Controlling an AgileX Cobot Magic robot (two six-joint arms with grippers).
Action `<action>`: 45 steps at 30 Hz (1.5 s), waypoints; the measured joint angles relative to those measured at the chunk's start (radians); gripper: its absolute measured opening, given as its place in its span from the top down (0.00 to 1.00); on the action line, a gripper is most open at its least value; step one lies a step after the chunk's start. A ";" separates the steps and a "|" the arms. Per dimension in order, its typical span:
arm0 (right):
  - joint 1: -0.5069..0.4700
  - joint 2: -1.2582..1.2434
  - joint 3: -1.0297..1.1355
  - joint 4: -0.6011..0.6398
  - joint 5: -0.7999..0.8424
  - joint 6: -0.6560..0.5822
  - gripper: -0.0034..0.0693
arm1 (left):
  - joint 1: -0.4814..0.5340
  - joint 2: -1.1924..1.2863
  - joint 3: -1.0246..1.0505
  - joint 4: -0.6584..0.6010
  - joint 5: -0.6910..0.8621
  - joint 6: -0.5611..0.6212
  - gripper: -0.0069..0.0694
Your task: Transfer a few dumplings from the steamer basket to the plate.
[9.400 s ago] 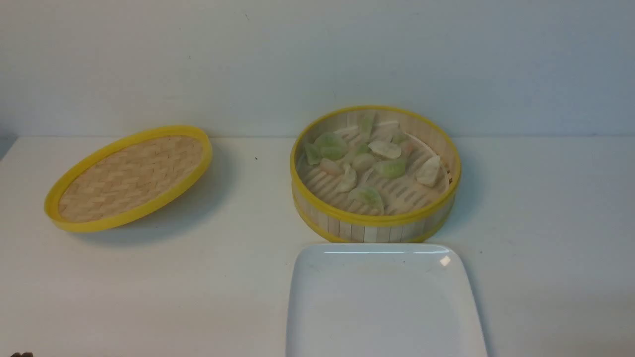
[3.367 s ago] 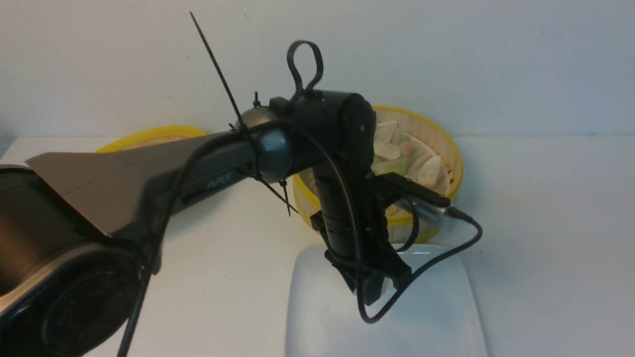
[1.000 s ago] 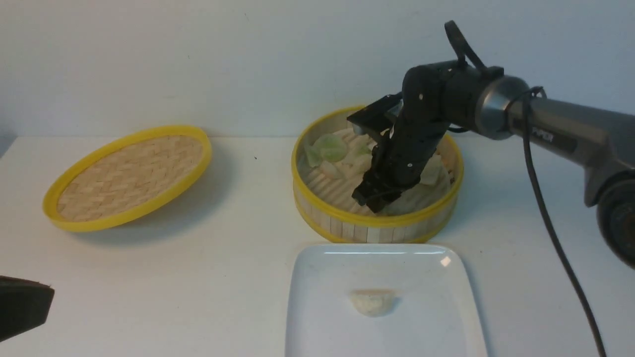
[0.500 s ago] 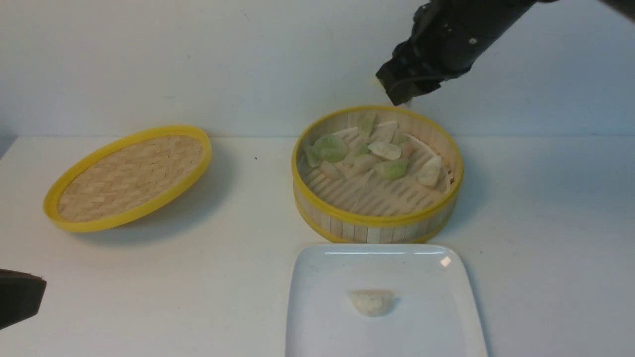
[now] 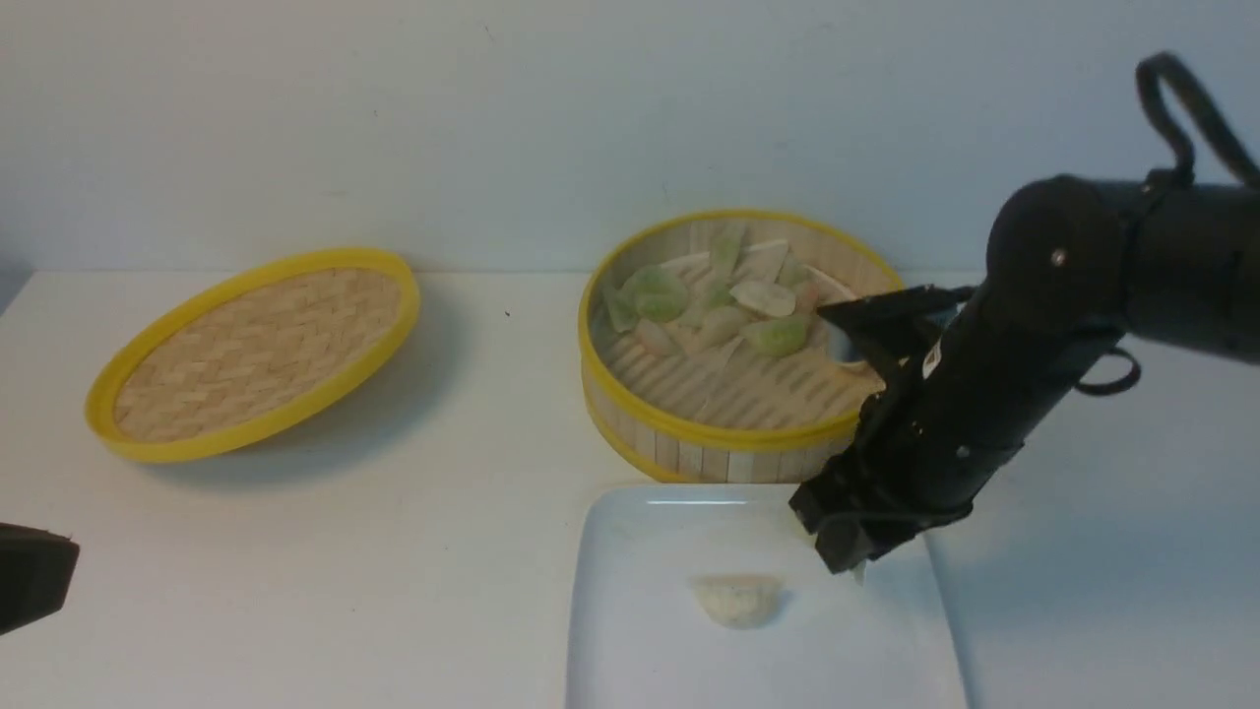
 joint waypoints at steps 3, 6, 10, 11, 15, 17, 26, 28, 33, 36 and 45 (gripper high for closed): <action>0.000 0.047 0.006 0.012 -0.046 0.000 0.70 | 0.000 0.000 0.000 0.001 0.000 0.000 0.91; 0.000 0.083 0.006 0.016 -0.064 0.000 0.64 | 0.000 0.000 0.000 0.001 0.000 0.000 0.91; 0.000 0.105 0.001 0.010 -0.074 0.000 0.51 | 0.000 0.000 0.000 0.002 0.000 0.000 0.91; 0.000 0.105 -0.010 0.006 -0.067 0.002 0.47 | 0.000 0.000 0.000 0.002 0.000 0.000 0.91; 0.000 0.095 -0.082 0.002 0.043 0.003 0.39 | 0.000 0.000 0.000 0.002 0.000 0.000 0.91; 0.000 0.069 -0.134 0.001 0.144 0.004 0.42 | 0.000 0.000 0.001 0.002 -0.012 0.000 0.91; 0.000 -0.265 -0.236 -0.005 0.227 0.031 0.81 | 0.000 0.042 0.002 -0.001 -0.247 0.000 0.91; 0.000 -0.352 -0.236 -0.010 0.232 0.036 0.89 | 0.000 0.051 0.002 -0.001 -0.264 0.000 0.91; 0.000 -0.718 -0.148 -0.053 0.173 0.053 0.97 | 0.000 0.099 0.002 0.000 -0.287 0.000 0.91; 0.000 -0.928 -0.018 -0.083 0.046 0.053 0.97 | 0.000 0.132 0.002 0.000 -0.287 0.001 0.91; 0.000 -1.587 0.507 -0.148 -0.473 0.119 0.97 | 0.000 0.215 0.002 0.000 -0.295 0.009 0.91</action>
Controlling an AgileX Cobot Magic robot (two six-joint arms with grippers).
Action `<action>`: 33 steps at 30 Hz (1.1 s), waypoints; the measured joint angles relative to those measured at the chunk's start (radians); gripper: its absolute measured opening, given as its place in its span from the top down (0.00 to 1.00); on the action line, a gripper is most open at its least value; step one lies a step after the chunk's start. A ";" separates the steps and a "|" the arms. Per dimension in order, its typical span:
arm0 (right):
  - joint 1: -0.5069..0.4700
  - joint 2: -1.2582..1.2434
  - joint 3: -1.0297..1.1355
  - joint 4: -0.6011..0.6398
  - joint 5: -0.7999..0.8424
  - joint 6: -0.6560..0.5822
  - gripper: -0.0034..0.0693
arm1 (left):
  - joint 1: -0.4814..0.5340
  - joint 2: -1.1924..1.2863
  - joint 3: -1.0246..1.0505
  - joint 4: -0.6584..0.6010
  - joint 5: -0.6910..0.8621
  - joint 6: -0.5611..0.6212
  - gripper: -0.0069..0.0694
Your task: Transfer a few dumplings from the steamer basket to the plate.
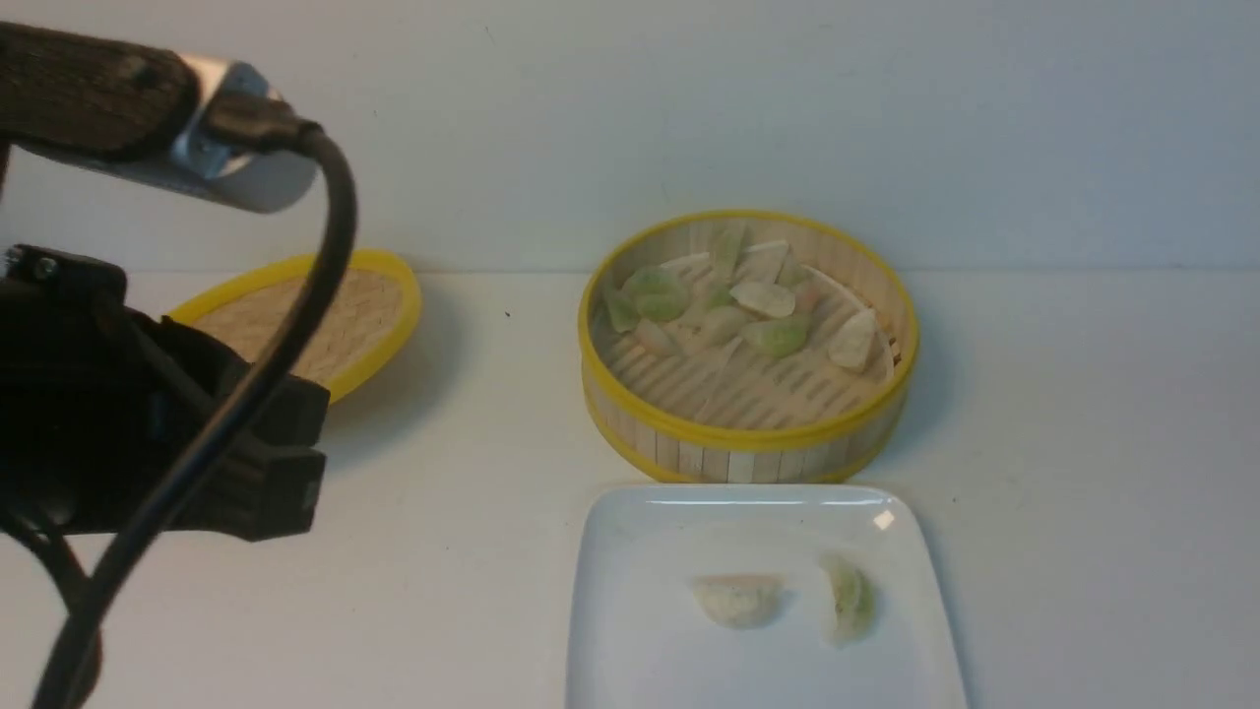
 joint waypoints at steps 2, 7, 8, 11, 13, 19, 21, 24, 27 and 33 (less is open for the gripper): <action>0.000 -0.147 0.109 -0.017 -0.133 0.037 0.97 | 0.000 0.018 0.001 0.000 -0.027 0.001 0.91; 0.000 -0.199 0.200 -0.020 -0.211 0.091 0.97 | -0.001 0.048 0.003 -0.005 -0.123 0.002 0.91; 0.000 -0.193 0.203 -0.019 -0.211 0.091 0.97 | 0.000 0.048 0.003 -0.004 -0.131 0.002 0.91; 0.000 -0.183 0.207 -0.019 -0.214 0.092 0.97 | 0.000 0.037 0.003 0.020 -0.145 0.002 0.91; 0.000 -0.183 0.207 -0.018 -0.224 0.092 0.97 | 0.000 0.015 0.003 0.043 -0.146 0.002 0.91; 0.000 -0.183 0.207 -0.018 -0.226 0.092 0.97 | 0.000 -0.146 0.056 0.078 -0.218 0.002 0.91; 0.000 -0.183 0.207 -0.018 -0.226 0.092 0.97 | 0.000 -0.217 0.113 0.092 -0.309 0.002 0.91; 0.000 -0.183 0.207 -0.018 -0.226 0.092 0.97 | 0.000 -0.330 0.219 0.132 -0.441 -0.004 0.91; 0.000 -0.183 0.207 -0.017 -0.226 0.092 0.97 | 0.000 -0.385 0.269 0.142 -0.489 -0.013 0.91; 0.000 -0.183 0.207 -0.016 -0.226 0.092 0.97 | 0.000 -0.472 0.329 0.152 -0.516 -0.017 0.91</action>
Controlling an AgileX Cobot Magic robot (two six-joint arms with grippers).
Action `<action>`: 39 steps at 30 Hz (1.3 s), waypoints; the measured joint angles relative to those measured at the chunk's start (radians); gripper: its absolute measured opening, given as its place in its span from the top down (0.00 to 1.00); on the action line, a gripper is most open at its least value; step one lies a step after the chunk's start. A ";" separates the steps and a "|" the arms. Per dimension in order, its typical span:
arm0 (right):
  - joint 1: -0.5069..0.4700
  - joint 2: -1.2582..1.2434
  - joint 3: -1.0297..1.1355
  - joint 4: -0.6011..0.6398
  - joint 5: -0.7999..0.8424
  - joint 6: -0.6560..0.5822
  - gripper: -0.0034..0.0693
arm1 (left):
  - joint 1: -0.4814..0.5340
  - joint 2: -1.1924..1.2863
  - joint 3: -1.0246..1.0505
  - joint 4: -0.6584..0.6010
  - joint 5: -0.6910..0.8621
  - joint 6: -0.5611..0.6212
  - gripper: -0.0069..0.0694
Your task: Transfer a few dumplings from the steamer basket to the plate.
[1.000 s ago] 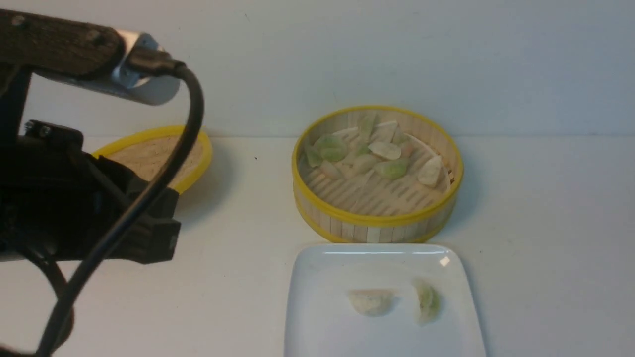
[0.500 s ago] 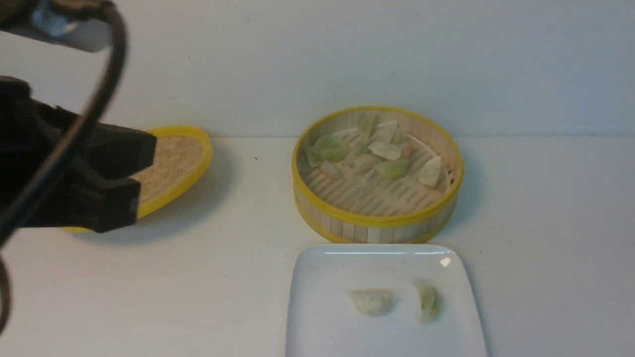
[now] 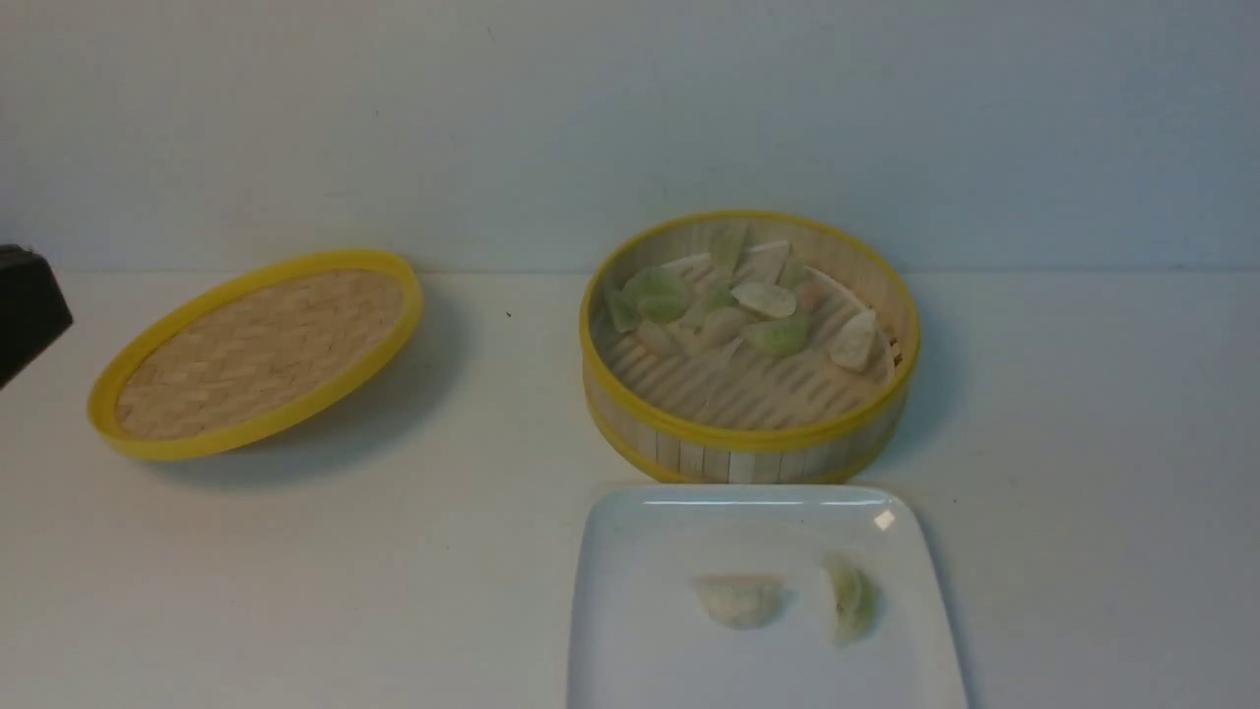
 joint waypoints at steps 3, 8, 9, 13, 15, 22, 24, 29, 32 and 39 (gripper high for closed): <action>0.000 0.000 0.000 0.000 0.000 0.000 0.97 | 0.000 0.000 0.002 0.002 0.007 0.001 0.91; 0.000 0.000 0.000 0.000 0.000 0.000 0.97 | 0.000 0.000 0.003 0.019 0.007 0.008 0.91; 0.000 0.000 0.000 0.000 0.000 0.000 0.97 | 0.000 0.000 0.003 0.018 0.007 0.008 0.91; 0.000 0.000 0.000 0.000 0.008 0.000 0.97 | 0.005 0.000 0.003 0.023 0.007 0.011 0.91; 0.000 0.000 0.000 0.000 0.015 0.000 0.97 | 0.023 -0.004 0.004 0.019 0.006 0.017 0.91; 0.000 0.000 0.000 0.000 0.030 0.000 0.97 | 0.332 -0.142 0.204 -0.134 -0.055 0.175 0.91; 0.000 0.000 0.000 0.000 0.030 0.000 0.97 | 0.428 -0.209 0.309 -0.197 -0.091 0.244 0.91; 0.000 0.000 0.000 0.000 0.030 0.000 0.97 | 0.605 -0.378 0.544 -0.302 -0.135 0.359 0.91; 0.000 0.000 0.000 0.000 0.030 0.000 0.97 | 0.663 -0.459 0.670 -0.315 -0.140 0.380 0.91; 0.000 0.001 0.000 0.000 0.036 0.000 0.97 | 0.672 -0.470 0.790 -0.322 -0.108 0.388 0.91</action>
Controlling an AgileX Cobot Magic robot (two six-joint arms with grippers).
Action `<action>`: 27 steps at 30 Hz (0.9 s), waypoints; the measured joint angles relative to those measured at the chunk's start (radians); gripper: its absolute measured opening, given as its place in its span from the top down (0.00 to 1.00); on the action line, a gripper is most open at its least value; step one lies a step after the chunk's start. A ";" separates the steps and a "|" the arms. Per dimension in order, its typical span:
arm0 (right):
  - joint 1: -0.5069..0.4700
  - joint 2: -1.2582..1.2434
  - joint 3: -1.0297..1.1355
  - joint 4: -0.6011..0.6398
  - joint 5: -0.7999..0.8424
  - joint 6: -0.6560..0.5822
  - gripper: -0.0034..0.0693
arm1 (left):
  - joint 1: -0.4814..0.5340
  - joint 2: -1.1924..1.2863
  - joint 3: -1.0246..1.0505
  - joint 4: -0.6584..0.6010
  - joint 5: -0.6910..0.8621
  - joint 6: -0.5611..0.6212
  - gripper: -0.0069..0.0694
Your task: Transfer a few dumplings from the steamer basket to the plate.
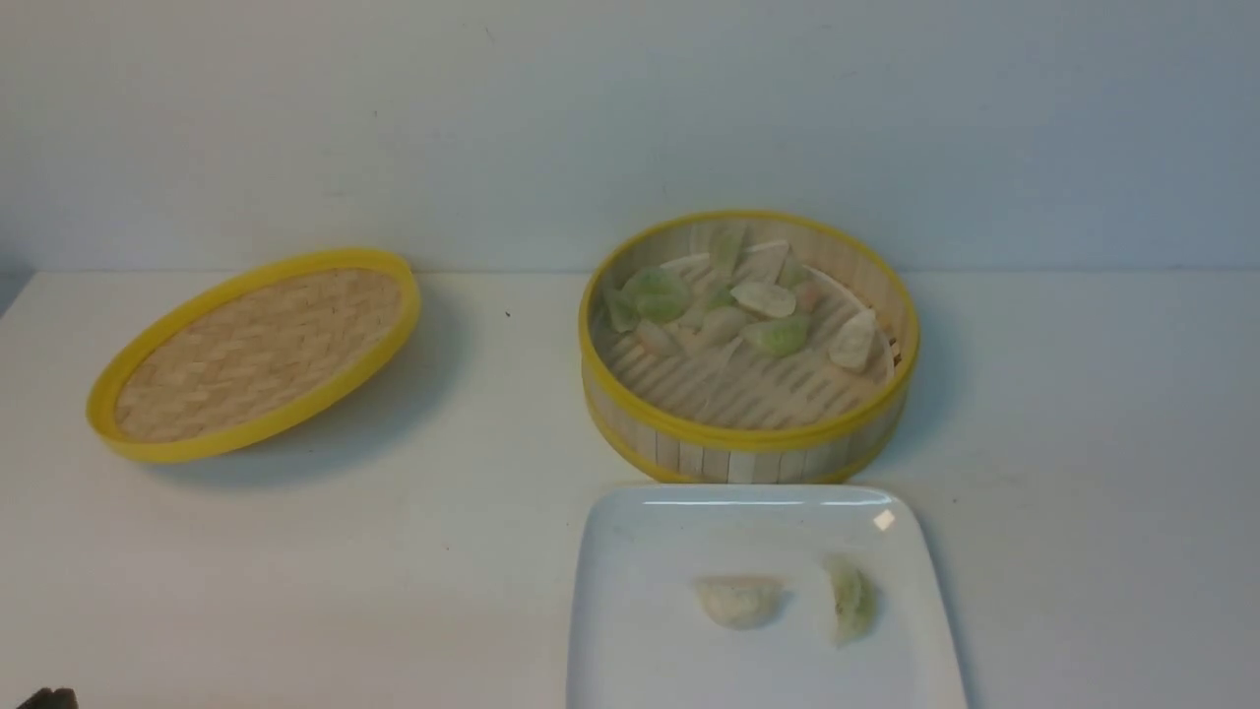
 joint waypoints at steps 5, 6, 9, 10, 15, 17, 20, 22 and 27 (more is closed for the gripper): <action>0.000 0.000 0.000 0.000 0.002 0.000 0.97 | 0.000 0.000 0.000 -0.001 0.018 0.000 0.91; 0.000 0.000 0.000 0.000 0.002 0.000 0.97 | 0.000 0.000 0.000 -0.001 0.018 0.000 0.91; 0.000 0.000 0.000 0.000 0.002 0.000 0.97 | 0.000 0.000 0.000 -0.001 0.018 0.000 0.91; 0.000 0.000 0.000 0.000 0.002 0.000 0.97 | 0.000 0.000 0.000 -0.001 0.018 0.000 0.91; 0.000 0.000 0.000 0.000 0.002 0.000 0.97 | 0.000 0.000 0.000 -0.001 0.019 0.000 0.91; 0.000 0.000 0.000 0.000 0.002 0.000 0.97 | 0.000 0.000 0.000 -0.001 0.019 0.000 0.91; 0.000 0.000 0.000 0.000 0.002 0.000 0.97 | 0.000 0.000 0.000 -0.001 0.019 0.000 0.91; 0.000 0.000 0.000 0.000 0.002 0.000 0.97 | 0.000 0.000 0.000 -0.001 0.020 0.000 0.91; 0.000 0.000 0.000 0.000 0.002 0.000 0.97 | 0.000 0.000 0.000 -0.001 0.021 0.000 0.91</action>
